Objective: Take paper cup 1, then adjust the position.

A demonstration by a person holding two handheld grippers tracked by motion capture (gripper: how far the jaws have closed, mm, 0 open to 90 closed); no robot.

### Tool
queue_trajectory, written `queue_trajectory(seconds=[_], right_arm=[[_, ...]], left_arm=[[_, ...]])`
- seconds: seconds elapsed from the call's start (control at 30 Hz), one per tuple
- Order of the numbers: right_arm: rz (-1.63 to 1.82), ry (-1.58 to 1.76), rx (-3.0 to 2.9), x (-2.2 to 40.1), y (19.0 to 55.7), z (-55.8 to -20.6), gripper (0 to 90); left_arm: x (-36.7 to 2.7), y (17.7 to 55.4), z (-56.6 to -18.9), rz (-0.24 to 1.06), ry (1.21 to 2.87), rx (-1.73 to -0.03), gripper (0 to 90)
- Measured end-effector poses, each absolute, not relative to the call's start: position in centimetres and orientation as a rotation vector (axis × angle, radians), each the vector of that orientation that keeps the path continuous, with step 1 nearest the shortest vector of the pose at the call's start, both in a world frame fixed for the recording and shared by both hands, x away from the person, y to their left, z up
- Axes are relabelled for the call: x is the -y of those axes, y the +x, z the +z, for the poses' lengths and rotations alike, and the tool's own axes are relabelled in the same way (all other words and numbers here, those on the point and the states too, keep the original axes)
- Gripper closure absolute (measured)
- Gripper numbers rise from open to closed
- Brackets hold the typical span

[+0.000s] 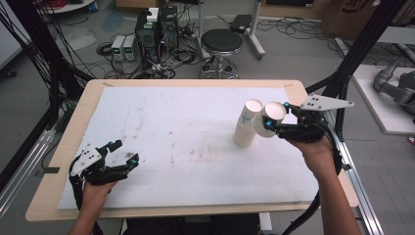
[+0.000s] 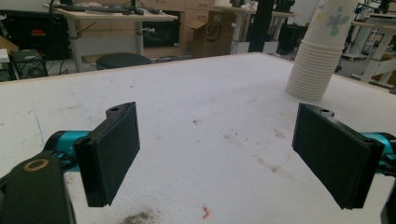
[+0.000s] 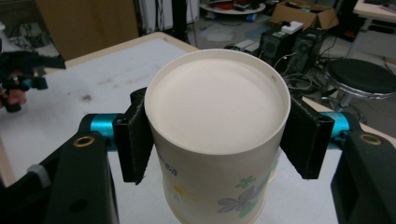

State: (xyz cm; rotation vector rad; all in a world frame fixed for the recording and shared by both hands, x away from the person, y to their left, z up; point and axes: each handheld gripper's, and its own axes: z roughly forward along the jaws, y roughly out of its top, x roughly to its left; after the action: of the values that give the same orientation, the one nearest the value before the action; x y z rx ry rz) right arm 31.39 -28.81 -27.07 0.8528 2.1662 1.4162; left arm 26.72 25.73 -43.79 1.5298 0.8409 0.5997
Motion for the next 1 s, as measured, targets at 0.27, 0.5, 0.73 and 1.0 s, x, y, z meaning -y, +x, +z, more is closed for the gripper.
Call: queue_trajectory(seconds=[0.27,0.5,0.73,1.0], right_arm=[[1.434,0.817,-2.227,28.1,31.1,-29.2,34.6],[1.476,0.778,-2.275,27.3,30.9,-31.1,34.6],[1.495,0.745,-2.303,26.2,30.6,-32.1,34.6],[1.521,0.673,-2.349,24.5,30.2,-33.0,34.5]], left_arm=[[-25.3,26.4,-43.5,0.593,1.529,-0.816,15.0],[-24.8,26.5,-43.3,0.559,1.522,-0.787,15.0],[-24.2,26.4,-43.2,0.527,1.540,-0.746,15.0],[-22.8,26.1,-42.6,0.464,1.568,-0.686,15.1]])
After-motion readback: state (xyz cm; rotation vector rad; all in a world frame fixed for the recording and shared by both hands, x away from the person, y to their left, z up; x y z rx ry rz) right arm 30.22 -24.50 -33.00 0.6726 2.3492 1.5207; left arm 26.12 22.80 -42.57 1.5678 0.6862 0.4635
